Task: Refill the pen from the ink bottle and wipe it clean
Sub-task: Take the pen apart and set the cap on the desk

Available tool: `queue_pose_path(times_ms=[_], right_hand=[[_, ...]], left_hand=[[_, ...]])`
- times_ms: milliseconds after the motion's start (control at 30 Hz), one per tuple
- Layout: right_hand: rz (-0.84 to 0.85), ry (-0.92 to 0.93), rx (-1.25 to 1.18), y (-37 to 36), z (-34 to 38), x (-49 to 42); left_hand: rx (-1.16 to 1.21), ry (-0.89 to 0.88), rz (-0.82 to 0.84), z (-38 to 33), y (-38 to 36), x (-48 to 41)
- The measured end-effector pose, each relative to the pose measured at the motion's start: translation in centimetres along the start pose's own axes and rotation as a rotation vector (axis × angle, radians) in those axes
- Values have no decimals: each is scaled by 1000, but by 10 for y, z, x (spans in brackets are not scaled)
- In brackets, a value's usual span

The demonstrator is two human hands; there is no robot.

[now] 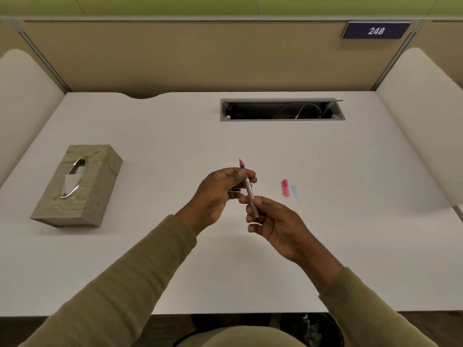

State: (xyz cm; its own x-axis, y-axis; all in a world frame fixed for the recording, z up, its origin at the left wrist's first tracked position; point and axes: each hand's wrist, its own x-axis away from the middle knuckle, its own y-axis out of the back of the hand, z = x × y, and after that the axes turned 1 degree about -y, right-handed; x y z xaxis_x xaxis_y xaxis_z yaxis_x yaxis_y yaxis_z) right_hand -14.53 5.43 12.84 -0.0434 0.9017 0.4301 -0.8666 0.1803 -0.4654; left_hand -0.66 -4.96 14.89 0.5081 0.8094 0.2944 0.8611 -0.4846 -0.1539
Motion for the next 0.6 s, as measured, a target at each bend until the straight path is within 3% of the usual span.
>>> queue_pose_path(times_ms=[233,600], right_hand=[[26,-29,86,-28,3,-10],[-258,101,502,-58,-7,-24]], left_hand=[[27,-18,16,-10,23,6],[-30,-46,-89,-4,40,0]])
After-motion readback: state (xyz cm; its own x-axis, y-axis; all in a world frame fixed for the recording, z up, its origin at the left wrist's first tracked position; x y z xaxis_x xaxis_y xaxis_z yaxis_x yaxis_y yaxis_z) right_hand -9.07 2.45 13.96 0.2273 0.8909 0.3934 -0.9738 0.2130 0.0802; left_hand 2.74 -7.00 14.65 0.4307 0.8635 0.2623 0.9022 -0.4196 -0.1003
